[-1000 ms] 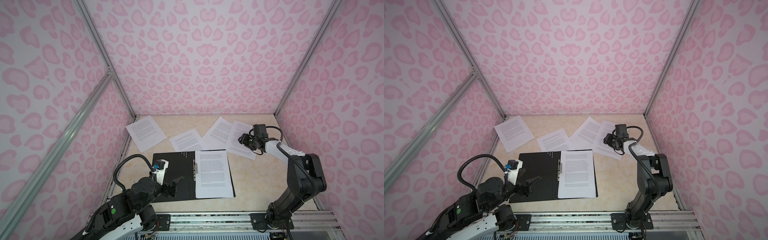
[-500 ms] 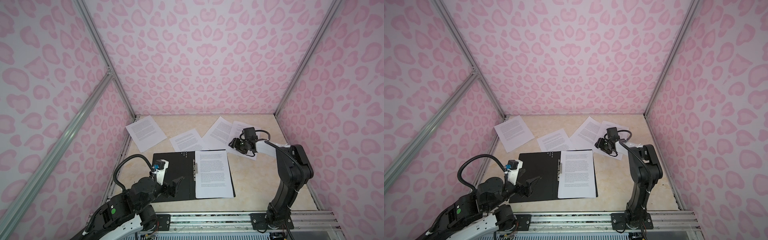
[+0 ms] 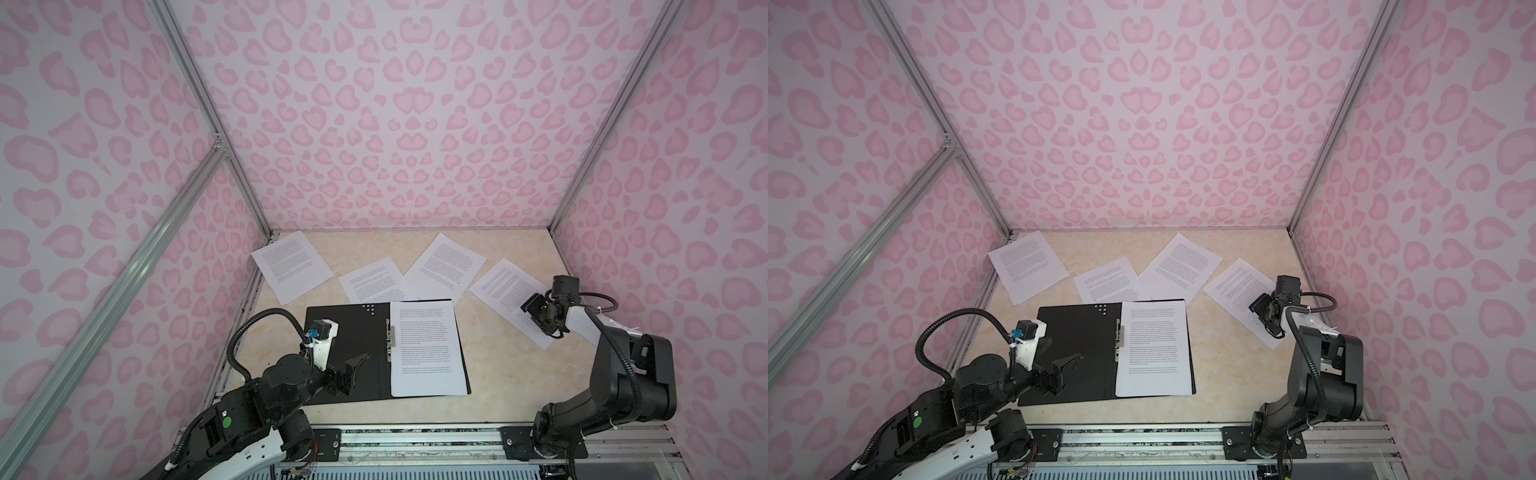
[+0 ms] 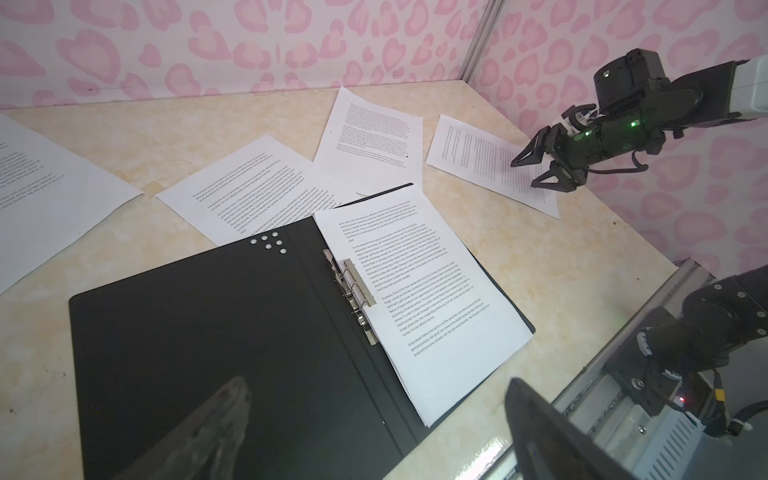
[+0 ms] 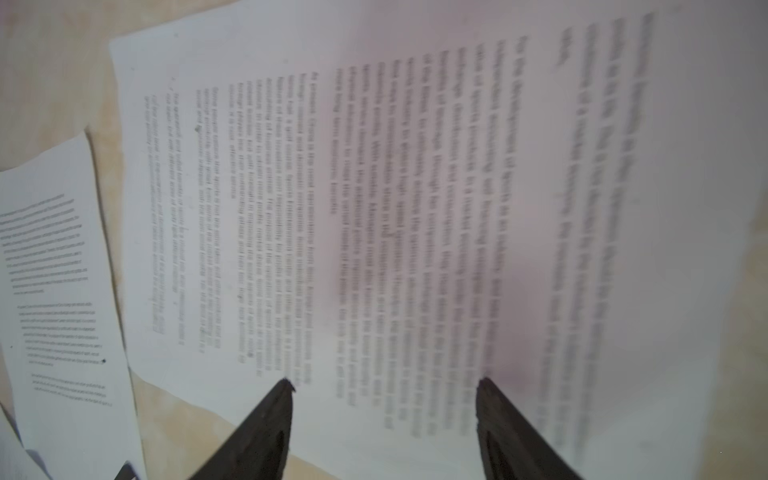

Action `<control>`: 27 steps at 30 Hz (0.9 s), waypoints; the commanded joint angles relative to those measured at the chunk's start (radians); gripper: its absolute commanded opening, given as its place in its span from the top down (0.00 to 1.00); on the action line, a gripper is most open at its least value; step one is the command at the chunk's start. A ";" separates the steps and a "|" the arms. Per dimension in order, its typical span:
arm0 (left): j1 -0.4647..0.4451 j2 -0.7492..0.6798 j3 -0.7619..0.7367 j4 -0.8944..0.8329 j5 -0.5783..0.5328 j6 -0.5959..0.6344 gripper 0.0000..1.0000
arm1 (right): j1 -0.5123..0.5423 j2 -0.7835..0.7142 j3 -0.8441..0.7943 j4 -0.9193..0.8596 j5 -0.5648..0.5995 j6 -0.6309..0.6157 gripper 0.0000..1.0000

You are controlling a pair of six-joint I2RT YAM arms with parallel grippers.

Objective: Put the files into the folder

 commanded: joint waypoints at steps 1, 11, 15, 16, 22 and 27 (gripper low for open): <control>0.001 0.006 -0.004 0.025 0.006 0.007 0.03 | 0.073 0.020 0.060 -0.021 0.019 -0.030 0.31; 0.001 0.003 -0.003 0.022 -0.003 0.003 0.03 | 0.212 0.278 0.241 -0.009 -0.074 -0.018 0.34; 0.001 0.009 -0.003 0.022 0.000 0.004 0.03 | 0.222 0.257 0.167 0.022 -0.096 -0.017 0.35; 0.001 0.011 -0.003 0.023 0.003 0.004 0.03 | 0.223 0.228 0.115 0.045 -0.103 -0.012 0.35; 0.001 0.026 -0.005 0.034 0.025 0.002 0.03 | 0.221 -0.017 -0.232 0.148 -0.193 0.016 0.35; 0.001 0.132 0.010 0.078 0.118 -0.008 0.03 | 0.202 -0.348 -0.330 -0.018 -0.250 -0.056 0.34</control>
